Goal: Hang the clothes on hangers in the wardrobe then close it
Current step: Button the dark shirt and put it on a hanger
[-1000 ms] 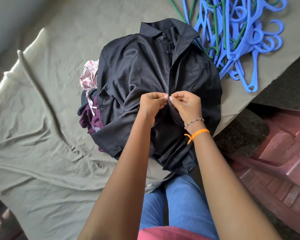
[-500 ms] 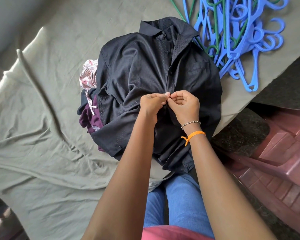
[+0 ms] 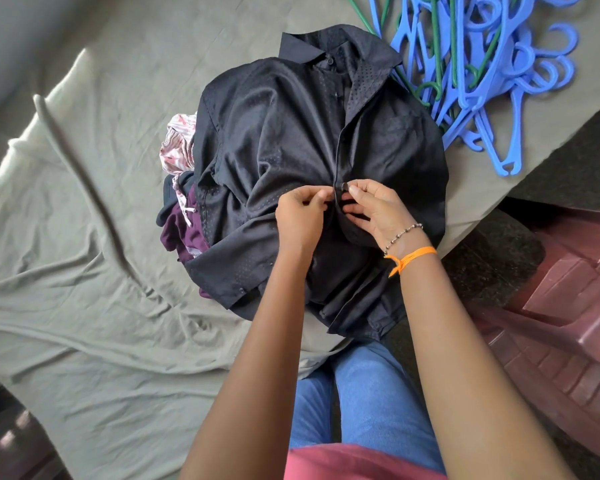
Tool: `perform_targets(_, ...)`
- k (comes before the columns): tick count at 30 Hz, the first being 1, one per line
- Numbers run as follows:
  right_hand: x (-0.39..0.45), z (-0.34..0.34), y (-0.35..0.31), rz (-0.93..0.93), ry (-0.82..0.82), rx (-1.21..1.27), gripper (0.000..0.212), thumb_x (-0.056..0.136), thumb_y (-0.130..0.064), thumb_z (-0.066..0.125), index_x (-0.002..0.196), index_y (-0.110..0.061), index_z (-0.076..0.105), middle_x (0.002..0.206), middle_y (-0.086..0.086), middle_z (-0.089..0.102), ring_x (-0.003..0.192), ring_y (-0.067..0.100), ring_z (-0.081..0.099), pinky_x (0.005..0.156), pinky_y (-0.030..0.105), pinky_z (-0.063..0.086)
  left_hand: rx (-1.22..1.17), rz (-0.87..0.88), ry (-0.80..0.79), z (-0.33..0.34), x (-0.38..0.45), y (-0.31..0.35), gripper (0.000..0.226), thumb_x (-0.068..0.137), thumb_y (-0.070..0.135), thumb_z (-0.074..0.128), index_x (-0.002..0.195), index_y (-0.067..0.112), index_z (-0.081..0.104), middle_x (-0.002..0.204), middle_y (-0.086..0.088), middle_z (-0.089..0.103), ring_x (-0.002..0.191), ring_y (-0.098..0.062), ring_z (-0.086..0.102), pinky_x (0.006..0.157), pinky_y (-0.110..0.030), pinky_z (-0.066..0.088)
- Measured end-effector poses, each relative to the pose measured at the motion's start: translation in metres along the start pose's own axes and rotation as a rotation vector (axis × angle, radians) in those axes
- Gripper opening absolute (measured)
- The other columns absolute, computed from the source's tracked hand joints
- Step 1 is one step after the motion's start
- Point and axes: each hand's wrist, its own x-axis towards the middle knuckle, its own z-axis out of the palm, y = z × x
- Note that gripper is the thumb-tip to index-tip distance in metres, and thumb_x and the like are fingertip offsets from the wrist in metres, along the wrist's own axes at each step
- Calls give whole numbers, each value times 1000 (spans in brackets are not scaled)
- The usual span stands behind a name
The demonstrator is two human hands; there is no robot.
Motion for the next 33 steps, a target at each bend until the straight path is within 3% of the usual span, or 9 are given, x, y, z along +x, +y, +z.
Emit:
perform_targets(3, -4, -4, 16, -76, 97, -204, 12, 96, -9, 49, 100, -12, 60, 89, 0, 60, 73, 8, 54, 70, 17, 46, 297, 168, 189, -3, -24, -10, 20, 89, 6, 52, 91, 15, 70, 92, 4, 67, 86, -12, 60, 79, -22, 43)
perform_targets(6, -14, -8, 36, -212, 170, -341, 8, 87, -7, 64, 94, -9, 61, 80, -4, 58, 67, 1, 54, 65, 12, 45, 450, 252, 199, -8, -38, -31, 16, 87, 7, 54, 94, 14, 66, 95, 4, 61, 86, -18, 59, 78, -25, 43)
perform_targets(9, -19, -8, 55, -221, 226, -476, 12, 80, -2, 70, 87, -9, 63, 74, -8, 59, 65, 2, 56, 65, 15, 48, 472, 220, 190, -10, -42, -46, 17, 86, 5, 57, 99, 15, 63, 97, 5, 59, 90, -20, 59, 80, -32, 48)
perform_targets(11, -20, -7, 63, -188, 237, -450, 12, 79, 0, 70, 85, -9, 63, 73, -5, 61, 66, 5, 59, 66, 17, 50, 491, 213, 189, -11, -42, -47, 19, 87, 5, 58, 101, 15, 63, 99, 5, 58, 92, -18, 58, 79, -31, 47)
perform_targets(14, -22, -3, 67, -170, 204, -409, 9, 79, 1, 70, 87, 0, 65, 72, 0, 62, 58, -7, 58, 60, 9, 47, 544, 211, 206, -15, -40, -46, 22, 88, 6, 60, 107, 16, 61, 100, 2, 58, 92, -19, 56, 77, -32, 45)
perform_targets(17, -25, 4, 66, -165, 169, -376, 9, 79, 5, 68, 87, 2, 65, 70, 0, 63, 55, -8, 57, 59, 9, 48, 601, 231, 215, -21, -35, -45, 23, 86, 7, 63, 105, 19, 63, 95, 2, 59, 86, -20, 57, 75, -37, 46)
perform_targets(22, -29, 11, 64, -101, 125, -257, 13, 80, 7, 65, 90, -1, 65, 74, 2, 64, 60, -1, 59, 57, 13, 48, 618, 273, 189, -27, -33, -45, 27, 80, 3, 68, 103, 16, 65, 96, 1, 59, 85, -18, 57, 75, -36, 46)
perform_targets(27, -36, 16, 69, 25, 134, -214, 15, 85, 0, 63, 76, -11, 62, 70, 3, 63, 66, 12, 57, 60, 20, 51, 574, 212, 245, -34, -42, -64, 42, 74, -4, 70, 108, 13, 54, 110, -1, 52, 98, -21, 46, 80, -32, 41)
perform_targets(33, -40, 21, 66, -14, 134, -319, 7, 82, -1, 66, 81, -7, 62, 66, 4, 62, 50, 2, 54, 52, 14, 48, 499, 162, 268, -44, -41, -78, 30, 76, 1, 68, 100, 13, 55, 104, 1, 56, 97, -22, 51, 81, -32, 42)
